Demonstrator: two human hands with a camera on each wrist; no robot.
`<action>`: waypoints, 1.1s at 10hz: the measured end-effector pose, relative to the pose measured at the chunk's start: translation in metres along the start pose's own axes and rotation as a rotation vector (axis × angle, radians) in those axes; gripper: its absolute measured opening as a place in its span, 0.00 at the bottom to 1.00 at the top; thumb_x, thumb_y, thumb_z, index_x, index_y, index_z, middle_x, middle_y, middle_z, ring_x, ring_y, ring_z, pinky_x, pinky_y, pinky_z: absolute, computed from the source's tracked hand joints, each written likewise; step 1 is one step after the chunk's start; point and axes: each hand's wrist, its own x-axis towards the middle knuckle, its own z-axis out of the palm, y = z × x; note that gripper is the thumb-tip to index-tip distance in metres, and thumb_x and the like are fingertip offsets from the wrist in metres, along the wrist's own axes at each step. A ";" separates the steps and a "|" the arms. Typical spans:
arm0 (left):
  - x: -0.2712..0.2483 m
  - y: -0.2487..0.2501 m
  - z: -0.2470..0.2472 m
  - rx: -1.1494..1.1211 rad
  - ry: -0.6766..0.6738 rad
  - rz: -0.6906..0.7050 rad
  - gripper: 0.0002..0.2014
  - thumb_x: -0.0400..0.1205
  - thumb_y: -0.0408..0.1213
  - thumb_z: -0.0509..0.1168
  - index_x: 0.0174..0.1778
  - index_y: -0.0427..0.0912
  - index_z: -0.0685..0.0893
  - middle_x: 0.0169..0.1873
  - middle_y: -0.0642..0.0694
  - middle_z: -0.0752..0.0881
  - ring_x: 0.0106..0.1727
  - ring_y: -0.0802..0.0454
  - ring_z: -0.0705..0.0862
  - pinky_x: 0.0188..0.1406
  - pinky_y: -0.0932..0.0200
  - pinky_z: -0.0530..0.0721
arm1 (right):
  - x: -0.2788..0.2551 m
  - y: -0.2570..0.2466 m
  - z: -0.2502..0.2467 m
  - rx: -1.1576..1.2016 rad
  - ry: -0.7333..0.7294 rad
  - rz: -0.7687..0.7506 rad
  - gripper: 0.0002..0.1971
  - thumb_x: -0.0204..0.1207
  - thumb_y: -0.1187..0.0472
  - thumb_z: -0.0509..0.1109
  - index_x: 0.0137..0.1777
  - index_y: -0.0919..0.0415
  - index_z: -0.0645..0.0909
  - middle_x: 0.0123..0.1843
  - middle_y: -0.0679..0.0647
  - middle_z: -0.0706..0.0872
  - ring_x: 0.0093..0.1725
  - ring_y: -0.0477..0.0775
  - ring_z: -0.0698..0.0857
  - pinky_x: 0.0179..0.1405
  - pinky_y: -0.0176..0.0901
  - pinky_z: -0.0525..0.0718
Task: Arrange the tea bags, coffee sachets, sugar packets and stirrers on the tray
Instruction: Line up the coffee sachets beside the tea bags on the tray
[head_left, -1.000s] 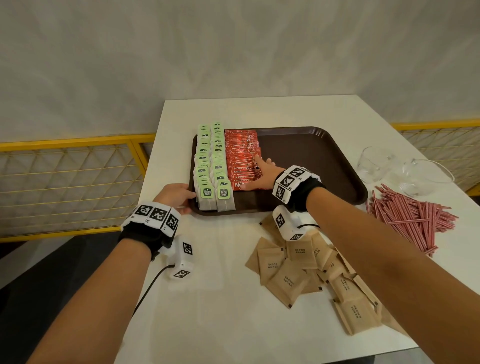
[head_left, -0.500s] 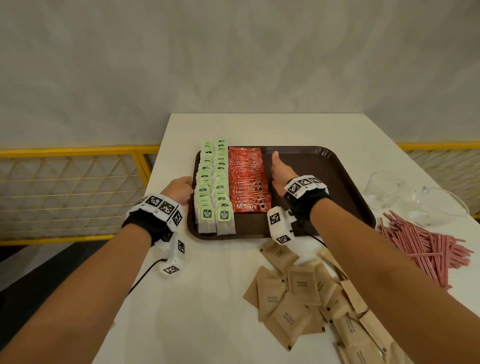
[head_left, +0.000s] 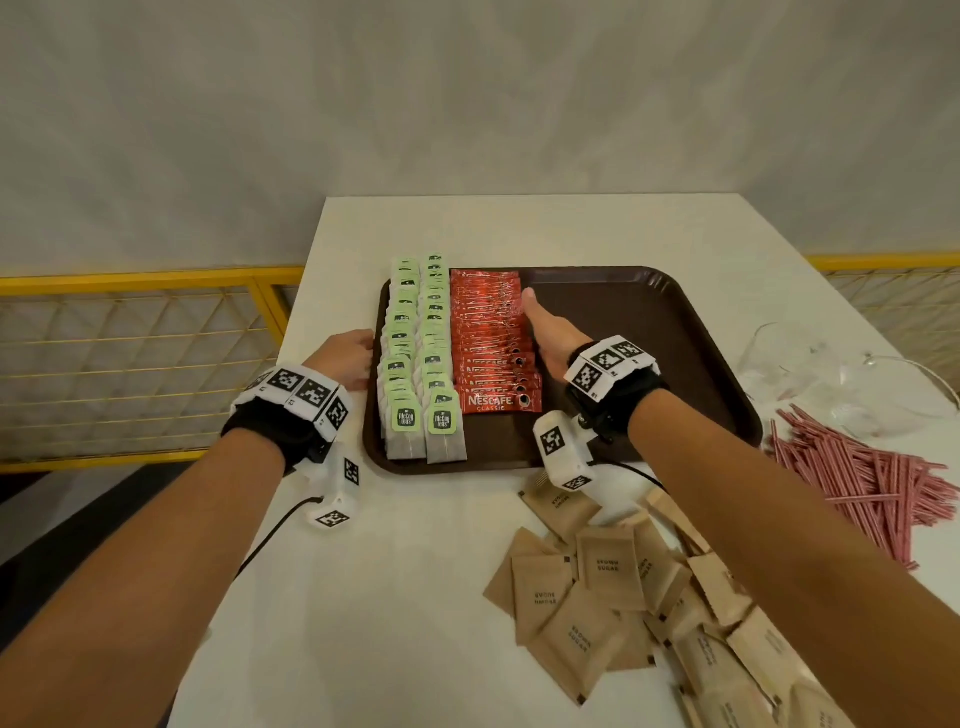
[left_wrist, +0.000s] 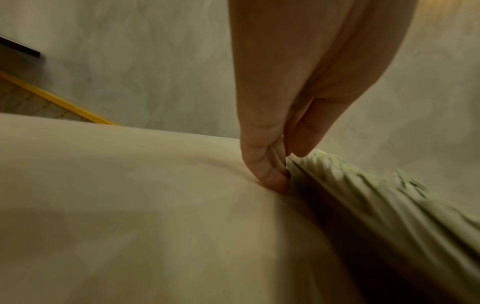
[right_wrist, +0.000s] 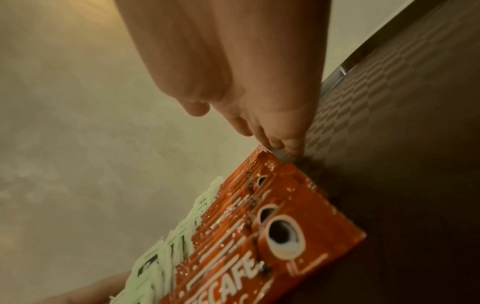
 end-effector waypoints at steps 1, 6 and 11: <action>0.003 0.000 0.002 0.028 0.002 0.000 0.20 0.83 0.20 0.54 0.73 0.31 0.72 0.70 0.32 0.75 0.71 0.35 0.75 0.61 0.50 0.79 | 0.027 0.011 -0.001 0.011 -0.015 -0.002 0.50 0.65 0.23 0.53 0.81 0.57 0.61 0.77 0.59 0.72 0.74 0.60 0.73 0.76 0.62 0.65; 0.008 -0.004 0.004 -0.032 0.045 -0.024 0.30 0.80 0.16 0.48 0.76 0.42 0.69 0.72 0.44 0.75 0.70 0.41 0.75 0.63 0.47 0.77 | -0.008 -0.013 0.027 -1.069 -0.004 -0.150 0.31 0.87 0.47 0.41 0.83 0.66 0.47 0.85 0.61 0.43 0.84 0.58 0.41 0.80 0.55 0.43; 0.008 -0.004 0.003 -0.012 0.036 -0.013 0.29 0.80 0.17 0.50 0.77 0.42 0.69 0.72 0.43 0.75 0.70 0.40 0.75 0.62 0.47 0.77 | 0.008 -0.014 0.020 -0.797 0.090 -0.119 0.32 0.86 0.46 0.45 0.83 0.62 0.43 0.85 0.62 0.43 0.84 0.62 0.44 0.80 0.57 0.46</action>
